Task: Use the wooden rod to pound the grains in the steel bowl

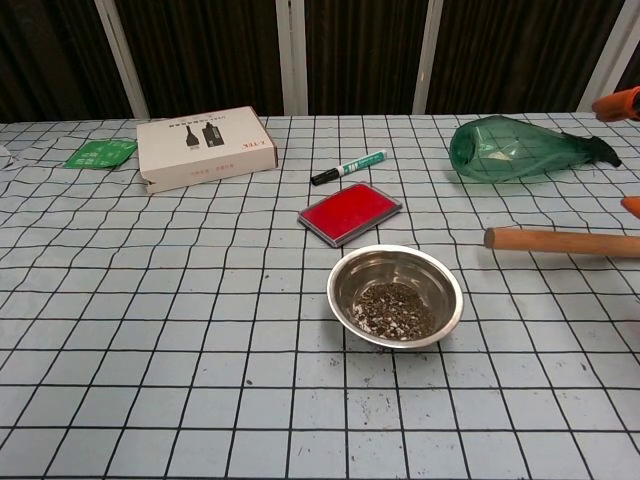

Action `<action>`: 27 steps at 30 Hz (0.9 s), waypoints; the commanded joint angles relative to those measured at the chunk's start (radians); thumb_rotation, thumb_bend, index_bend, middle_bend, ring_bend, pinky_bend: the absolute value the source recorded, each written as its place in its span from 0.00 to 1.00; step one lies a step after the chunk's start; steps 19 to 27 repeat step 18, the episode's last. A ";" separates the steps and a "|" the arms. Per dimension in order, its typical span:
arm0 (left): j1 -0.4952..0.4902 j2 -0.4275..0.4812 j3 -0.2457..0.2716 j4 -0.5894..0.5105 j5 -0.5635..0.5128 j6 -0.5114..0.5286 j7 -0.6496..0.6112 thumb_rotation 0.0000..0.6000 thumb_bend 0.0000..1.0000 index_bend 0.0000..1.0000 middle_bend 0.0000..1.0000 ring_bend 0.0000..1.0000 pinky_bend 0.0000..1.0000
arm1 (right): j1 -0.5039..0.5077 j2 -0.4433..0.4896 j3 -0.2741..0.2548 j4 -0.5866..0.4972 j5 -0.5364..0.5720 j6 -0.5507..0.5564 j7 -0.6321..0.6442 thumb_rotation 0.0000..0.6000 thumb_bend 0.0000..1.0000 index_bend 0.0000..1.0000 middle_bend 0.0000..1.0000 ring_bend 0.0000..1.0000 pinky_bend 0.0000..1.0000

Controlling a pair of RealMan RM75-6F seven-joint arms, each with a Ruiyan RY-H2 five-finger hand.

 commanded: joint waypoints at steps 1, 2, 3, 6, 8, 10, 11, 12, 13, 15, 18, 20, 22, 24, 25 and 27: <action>0.000 0.001 0.001 0.000 0.000 -0.001 0.000 1.00 0.09 0.00 0.00 0.00 0.00 | -0.006 0.016 -0.019 -0.030 -0.022 0.007 -0.018 1.00 0.44 0.00 0.10 0.00 0.00; -0.001 0.001 0.001 0.000 0.001 -0.002 0.001 1.00 0.09 0.00 0.00 0.00 0.00 | -0.011 0.025 -0.023 -0.031 -0.029 0.015 -0.025 1.00 0.44 0.00 0.10 0.00 0.00; -0.001 0.001 0.002 0.000 0.003 -0.001 0.001 1.00 0.09 0.00 0.00 0.00 0.00 | -0.017 0.034 -0.027 -0.031 -0.038 0.025 -0.032 1.00 0.44 0.00 0.09 0.00 0.00; 0.000 0.001 0.003 0.002 0.010 0.002 0.003 1.00 0.10 0.00 0.00 0.00 0.00 | -0.041 0.067 -0.039 -0.004 -0.067 0.071 -0.068 1.00 0.44 0.00 0.08 0.00 0.00; -0.001 0.001 0.005 0.007 0.016 0.004 0.004 1.00 0.09 0.00 0.00 0.00 0.00 | -0.066 0.086 -0.048 0.041 -0.101 0.126 -0.116 1.00 0.44 0.00 0.07 0.00 0.00; -0.001 0.000 0.006 0.014 0.022 0.008 0.006 1.00 0.09 0.00 0.00 0.00 0.00 | -0.092 0.092 -0.058 0.087 -0.128 0.177 -0.157 1.00 0.44 0.00 0.05 0.00 0.00; 0.000 0.000 0.006 0.017 0.025 0.011 0.006 1.00 0.09 0.00 0.00 0.00 0.00 | -0.108 0.093 -0.065 0.111 -0.143 0.205 -0.173 1.00 0.44 0.00 0.03 0.00 0.00; 0.000 -0.002 0.005 0.021 0.028 0.014 0.007 1.00 0.09 0.00 0.00 0.00 0.00 | -0.125 0.094 -0.072 0.129 -0.149 0.229 -0.182 1.00 0.44 0.00 0.01 0.00 0.00; 0.000 -0.004 0.004 0.024 0.031 0.018 0.009 1.00 0.09 0.00 0.00 0.00 0.00 | -0.141 0.096 -0.080 0.138 -0.151 0.247 -0.184 1.00 0.44 0.00 0.01 0.00 0.00; 0.001 -0.007 0.003 0.030 0.034 0.024 0.014 1.00 0.09 0.00 0.00 0.00 0.00 | -0.165 0.101 -0.090 0.135 -0.148 0.266 -0.173 1.00 0.44 0.00 0.00 0.00 0.00; 0.003 -0.012 0.001 0.037 0.041 0.037 0.023 1.00 0.09 0.00 0.00 0.00 0.00 | -0.186 0.106 -0.095 0.137 -0.153 0.290 -0.158 1.00 0.44 0.00 0.00 0.00 0.00; 0.003 -0.012 0.001 0.037 0.041 0.037 0.023 1.00 0.09 0.00 0.00 0.00 0.00 | -0.186 0.106 -0.095 0.137 -0.153 0.290 -0.158 1.00 0.44 0.00 0.00 0.00 0.00; 0.003 -0.012 0.001 0.037 0.041 0.037 0.023 1.00 0.09 0.00 0.00 0.00 0.00 | -0.186 0.106 -0.095 0.137 -0.153 0.290 -0.158 1.00 0.44 0.00 0.00 0.00 0.00; 0.003 -0.012 0.001 0.037 0.041 0.037 0.023 1.00 0.09 0.00 0.00 0.00 0.00 | -0.186 0.106 -0.095 0.137 -0.153 0.290 -0.158 1.00 0.44 0.00 0.00 0.00 0.00; 0.003 -0.012 0.001 0.037 0.041 0.037 0.023 1.00 0.09 0.00 0.00 0.00 0.00 | -0.186 0.106 -0.095 0.137 -0.153 0.290 -0.158 1.00 0.44 0.00 0.00 0.00 0.00; 0.003 -0.012 0.001 0.037 0.041 0.037 0.023 1.00 0.09 0.00 0.00 0.00 0.00 | -0.186 0.106 -0.095 0.137 -0.153 0.290 -0.158 1.00 0.44 0.00 0.00 0.00 0.00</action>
